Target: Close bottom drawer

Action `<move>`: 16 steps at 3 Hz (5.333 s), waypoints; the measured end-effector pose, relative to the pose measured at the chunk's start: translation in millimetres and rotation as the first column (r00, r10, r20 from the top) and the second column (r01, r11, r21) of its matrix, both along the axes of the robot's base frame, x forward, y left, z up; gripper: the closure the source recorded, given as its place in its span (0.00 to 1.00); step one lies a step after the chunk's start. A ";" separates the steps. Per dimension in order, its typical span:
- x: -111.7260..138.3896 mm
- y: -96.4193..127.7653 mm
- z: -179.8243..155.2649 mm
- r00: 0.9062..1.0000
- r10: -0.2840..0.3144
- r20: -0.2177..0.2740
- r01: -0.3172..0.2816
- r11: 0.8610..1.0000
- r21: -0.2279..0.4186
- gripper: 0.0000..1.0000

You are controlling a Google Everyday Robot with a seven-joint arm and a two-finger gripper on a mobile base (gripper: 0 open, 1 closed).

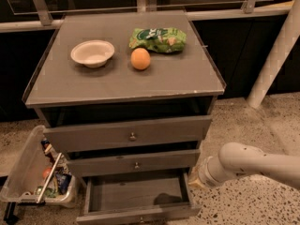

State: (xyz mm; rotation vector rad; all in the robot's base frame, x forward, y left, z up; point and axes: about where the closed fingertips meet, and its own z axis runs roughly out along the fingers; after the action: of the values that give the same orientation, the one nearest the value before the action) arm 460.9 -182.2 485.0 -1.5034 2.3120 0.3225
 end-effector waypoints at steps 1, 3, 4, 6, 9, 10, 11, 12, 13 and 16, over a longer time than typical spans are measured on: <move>0.8 -17.5 -75.3 0.997 -0.065 -0.031 0.065 0.998 0.008 1.00; -2.0 -41.0 -169.1 0.989 -0.111 -0.097 0.128 0.974 0.185 1.00; 2.2 -39.7 -177.0 0.992 -0.038 -0.124 0.078 0.939 0.335 1.00; -2.1 -19.3 -204.4 0.986 -0.020 -0.164 0.072 0.944 0.321 1.00; -23.9 6.5 -284.3 0.977 -0.004 -0.213 0.068 0.954 0.294 1.00; -23.9 6.5 -284.3 0.977 -0.004 -0.213 0.068 0.953 0.294 1.00; -24.5 4.1 -274.0 0.980 -0.012 -0.199 0.074 0.949 0.307 1.00; -40.6 3.6 -260.7 0.992 -0.002 -0.127 0.041 0.951 0.308 1.00; -87.6 10.6 -254.3 0.997 0.074 0.038 -0.082 0.948 0.307 1.00; -69.4 14.8 -286.2 0.998 0.060 0.016 -0.062 0.960 0.272 1.00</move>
Offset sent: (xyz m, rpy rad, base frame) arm 0.0083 -0.0636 -0.1930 0.1343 0.0682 -0.1530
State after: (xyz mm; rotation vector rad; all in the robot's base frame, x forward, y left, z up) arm 391.5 -167.4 198.8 -1.4351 2.1148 0.6236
